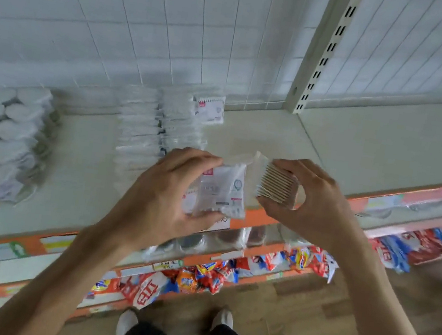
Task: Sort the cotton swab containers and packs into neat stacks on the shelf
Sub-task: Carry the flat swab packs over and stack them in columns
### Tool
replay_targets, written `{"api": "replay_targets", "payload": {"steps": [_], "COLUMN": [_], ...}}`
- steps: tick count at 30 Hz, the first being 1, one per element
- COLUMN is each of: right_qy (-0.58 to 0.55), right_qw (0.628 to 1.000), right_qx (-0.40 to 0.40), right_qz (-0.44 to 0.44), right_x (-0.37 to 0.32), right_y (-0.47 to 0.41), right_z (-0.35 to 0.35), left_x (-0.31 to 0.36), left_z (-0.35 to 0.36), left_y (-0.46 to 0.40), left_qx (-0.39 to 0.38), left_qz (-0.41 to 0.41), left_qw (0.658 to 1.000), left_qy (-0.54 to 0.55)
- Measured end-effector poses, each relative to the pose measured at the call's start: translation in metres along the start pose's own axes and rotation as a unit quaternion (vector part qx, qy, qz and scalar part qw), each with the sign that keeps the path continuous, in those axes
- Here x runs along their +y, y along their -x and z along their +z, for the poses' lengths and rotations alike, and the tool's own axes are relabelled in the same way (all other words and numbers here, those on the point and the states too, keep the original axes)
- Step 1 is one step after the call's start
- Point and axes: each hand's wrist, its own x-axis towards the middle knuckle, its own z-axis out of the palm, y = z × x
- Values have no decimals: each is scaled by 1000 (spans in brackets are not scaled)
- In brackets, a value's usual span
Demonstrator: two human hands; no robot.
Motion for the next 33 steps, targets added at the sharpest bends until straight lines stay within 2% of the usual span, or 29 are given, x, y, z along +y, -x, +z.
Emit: {"api": "replay_targets", "payload": {"steps": [3,7,12,17,22,25,28,30,33], "right_qy": [-9,12,11,7,-11,-152,-276,-269,-248], "right_qw": [1000,998,998,998,997,988,959,959,966], "right_qx": [-20,-59,-55,-59,-75,-31,-65,-88,-76], "right_qz": [-9,28,35,21,-2,1,1,-9,-1], "right_x": [29,71,92,103,98,71,42,33,28], "right_y": [-15,-41,-78,-77,-67,-52,-46,-51,-63], "right_z": [3,25,54,69,56,19,-13,-17,-13], "left_x": [9,21,29,32,38,42,38,33,25], "left_z": [11,22,35,50,62,62,56,53,51], "left_y": [-3,-4,-5,-6,-17,-26,-43,-54,-63], "left_qx": [6,21,36,21,16,19,22,25,30], "left_qz": [-35,-80,-121,-146,-138,-118,-80,-63,-49], "left_qw": [999,997,992,989,990,992,997,997,997], "left_qy": [-17,-5,-4,1,18,33,-3,-25,-53]}}
